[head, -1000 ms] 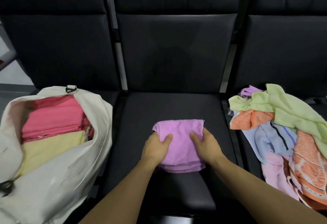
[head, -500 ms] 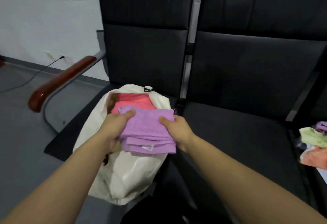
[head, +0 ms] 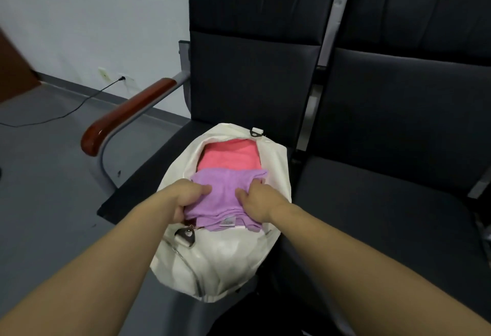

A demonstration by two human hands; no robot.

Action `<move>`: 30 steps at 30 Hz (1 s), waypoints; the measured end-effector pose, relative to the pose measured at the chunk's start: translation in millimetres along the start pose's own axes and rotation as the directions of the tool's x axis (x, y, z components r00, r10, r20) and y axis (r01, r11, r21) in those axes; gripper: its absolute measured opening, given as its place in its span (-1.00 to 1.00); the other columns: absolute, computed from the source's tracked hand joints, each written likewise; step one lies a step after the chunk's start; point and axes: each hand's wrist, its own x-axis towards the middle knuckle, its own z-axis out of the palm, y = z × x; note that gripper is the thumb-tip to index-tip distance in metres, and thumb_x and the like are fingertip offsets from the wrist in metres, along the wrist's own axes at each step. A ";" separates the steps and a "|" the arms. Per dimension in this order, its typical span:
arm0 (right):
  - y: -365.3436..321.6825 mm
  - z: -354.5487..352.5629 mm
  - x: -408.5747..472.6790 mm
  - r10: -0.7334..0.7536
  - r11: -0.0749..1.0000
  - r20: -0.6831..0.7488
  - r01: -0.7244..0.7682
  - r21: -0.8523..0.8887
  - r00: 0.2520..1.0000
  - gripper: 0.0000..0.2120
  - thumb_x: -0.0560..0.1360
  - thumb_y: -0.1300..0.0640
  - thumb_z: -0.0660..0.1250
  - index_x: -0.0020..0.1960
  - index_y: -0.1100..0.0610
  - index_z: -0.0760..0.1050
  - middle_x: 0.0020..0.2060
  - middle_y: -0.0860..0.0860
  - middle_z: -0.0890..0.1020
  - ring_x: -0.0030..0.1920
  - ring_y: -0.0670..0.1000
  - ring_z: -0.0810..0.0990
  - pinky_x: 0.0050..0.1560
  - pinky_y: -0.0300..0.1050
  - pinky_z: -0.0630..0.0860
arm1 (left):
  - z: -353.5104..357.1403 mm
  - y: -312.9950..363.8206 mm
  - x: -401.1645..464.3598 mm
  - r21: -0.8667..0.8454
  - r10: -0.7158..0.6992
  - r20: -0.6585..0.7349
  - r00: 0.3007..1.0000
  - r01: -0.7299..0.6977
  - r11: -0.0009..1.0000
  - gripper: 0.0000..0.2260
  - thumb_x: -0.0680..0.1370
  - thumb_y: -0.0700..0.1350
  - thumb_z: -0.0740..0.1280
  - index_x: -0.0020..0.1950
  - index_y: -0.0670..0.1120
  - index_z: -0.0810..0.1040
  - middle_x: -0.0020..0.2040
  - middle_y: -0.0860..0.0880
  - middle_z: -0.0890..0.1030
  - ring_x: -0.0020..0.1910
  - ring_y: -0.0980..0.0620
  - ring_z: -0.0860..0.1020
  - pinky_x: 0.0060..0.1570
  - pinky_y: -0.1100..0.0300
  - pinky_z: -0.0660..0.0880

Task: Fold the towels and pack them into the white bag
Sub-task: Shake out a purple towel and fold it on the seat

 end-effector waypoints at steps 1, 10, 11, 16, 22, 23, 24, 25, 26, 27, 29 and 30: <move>-4.2 -3.6 -2.5 0.017 1.000 0.048 -0.016 -0.021 0.999 -0.45 0.72 -0.09 -0.03 0.42 0.35 0.32 0.24 0.29 0.56 0.22 0.26 0.55 0.21 0.00 0.44 | -2.7 1.6 -1.3 0.051 -0.019 0.002 1.000 0.018 0.999 -0.62 0.66 -0.07 0.34 0.41 -0.22 0.39 0.17 -0.27 0.63 0.02 -0.23 0.65 -0.10 -0.04 0.60; -27.7 -8.6 -10.2 0.047 0.975 0.260 0.012 -0.222 0.964 -0.29 0.66 -0.28 -0.23 0.61 0.13 0.18 0.54 0.23 0.28 0.52 0.24 0.28 0.51 0.14 0.20 | 3.7 5.9 -18.0 0.716 0.135 -0.155 0.979 0.017 0.698 -0.56 0.69 -0.08 0.25 0.53 -0.23 0.34 0.48 -0.20 0.42 0.42 -0.17 0.44 0.39 0.03 0.41; -26.5 -7.1 -9.0 0.043 0.973 0.254 0.017 -0.230 0.966 -0.31 0.66 -0.28 -0.24 0.62 0.09 0.14 0.53 0.25 0.30 0.49 0.26 0.31 0.48 0.15 0.22 | 4.5 7.8 -20.6 0.771 0.156 -0.157 0.975 0.022 0.637 -0.59 0.70 -0.09 0.23 0.51 -0.22 0.38 0.46 -0.18 0.44 0.42 -0.14 0.44 0.39 0.06 0.41; -16.8 -4.4 -16.3 -0.040 0.985 0.162 0.066 -0.160 0.986 -0.27 0.62 -0.32 -0.23 0.64 0.08 0.06 0.47 0.25 0.37 0.37 0.29 0.43 0.35 0.11 0.36 | 8.6 5.3 -17.6 0.768 0.199 -0.277 0.940 0.092 0.633 -0.49 0.63 -0.09 0.30 0.53 -0.25 0.29 0.43 -0.21 0.45 0.39 -0.16 0.47 0.33 0.05 0.45; -0.8 -10.5 -52.1 -0.197 0.978 0.001 0.196 0.073 0.980 -0.34 0.64 -0.34 -0.12 0.53 0.09 0.17 0.26 0.16 0.59 0.26 0.19 0.54 0.28 0.08 0.41 | 30.6 2.3 -23.1 0.875 0.309 -0.182 0.933 0.010 0.485 -0.56 0.66 0.02 0.21 0.50 -0.14 0.36 0.52 -0.18 0.35 0.46 -0.17 0.36 0.34 0.02 0.38; 1.2 -13.0 -57.3 -0.221 0.970 -0.020 0.222 0.098 0.975 -0.39 0.65 -0.31 -0.12 0.52 0.06 0.18 0.17 0.09 0.64 0.22 0.15 0.55 0.24 0.04 0.40 | 32.7 3.9 -26.9 0.899 0.314 -0.152 0.937 -0.001 0.438 -0.60 0.67 0.03 0.20 0.45 -0.12 0.44 0.52 -0.17 0.36 0.46 -0.16 0.36 0.35 0.01 0.36; 3.2 -15.4 -61.9 -0.228 0.966 -0.039 0.231 0.114 0.973 -0.43 0.66 -0.29 -0.11 0.50 0.04 0.20 0.00 0.00 0.66 0.13 0.12 0.56 0.17 -0.01 0.40 | 33.9 4.9 -29.0 0.911 0.312 -0.098 0.945 -0.041 0.411 -0.62 0.68 0.05 0.18 0.40 -0.12 0.49 0.48 -0.16 0.41 0.43 -0.16 0.39 0.35 0.01 0.36; 4.8 -17.9 -66.0 -0.222 0.967 -0.048 0.227 0.120 0.974 -0.47 0.66 -0.28 -0.10 0.47 0.02 0.24 -0.17 -0.09 0.61 0.03 0.08 0.53 0.08 -0.04 0.37 | 34.7 7.2 -32.7 0.909 0.297 -0.019 0.955 -0.107 0.403 -0.63 0.70 0.05 0.15 0.38 -0.12 0.52 0.43 -0.14 0.48 0.39 -0.16 0.45 0.33 0.03 0.37; 6.1 -19.3 -68.9 -0.219 0.968 -0.056 0.224 0.115 0.974 -0.50 0.67 -0.27 -0.09 0.43 0.00 0.27 -0.27 -0.15 0.55 -0.04 0.06 0.50 0.02 -0.06 0.35 | 35.9 8.3 -36.5 0.899 0.233 0.070 0.970 -0.163 0.406 -0.63 0.72 0.05 0.12 0.38 -0.11 0.52 0.37 -0.10 0.52 0.35 -0.13 0.49 0.32 0.07 0.39; 6.7 -20.2 -71.9 -0.225 0.967 -0.071 0.232 0.105 0.972 -0.52 0.66 -0.28 -0.09 0.38 -0.02 0.30 -0.30 -0.16 0.54 -0.07 0.04 0.50 -0.01 -0.07 0.34 | 36.7 9.5 -41.0 0.886 0.156 0.152 0.976 -0.204 0.416 -0.63 0.73 0.06 0.10 0.41 -0.09 0.51 0.35 -0.08 0.54 0.33 -0.11 0.51 0.32 0.09 0.40; 7.3 -19.4 -75.6 -0.268 0.958 -0.117 0.277 0.074 0.956 -0.56 0.65 -0.30 -0.10 0.29 -0.07 0.33 -0.20 -0.12 0.66 -0.08 0.04 0.54 -0.02 -0.04 0.38 | 34.7 9.7 -43.2 0.874 0.023 0.221 0.975 -0.208 0.438 -0.58 0.72 0.14 0.09 0.48 -0.01 0.47 0.35 -0.06 0.53 0.31 -0.09 0.52 0.35 0.07 0.44; 7.0 -18.4 -77.2 -0.296 0.951 -0.139 0.305 0.046 0.945 -0.56 0.65 -0.31 -0.11 0.26 -0.08 0.35 -0.16 -0.08 0.68 -0.10 0.05 0.55 -0.03 -0.03 0.39 | 33.7 9.3 -42.3 0.871 -0.032 0.223 0.974 -0.184 0.455 -0.52 0.70 0.21 0.08 0.49 -0.01 0.45 0.35 -0.08 0.53 0.29 -0.11 0.53 0.34 0.03 0.47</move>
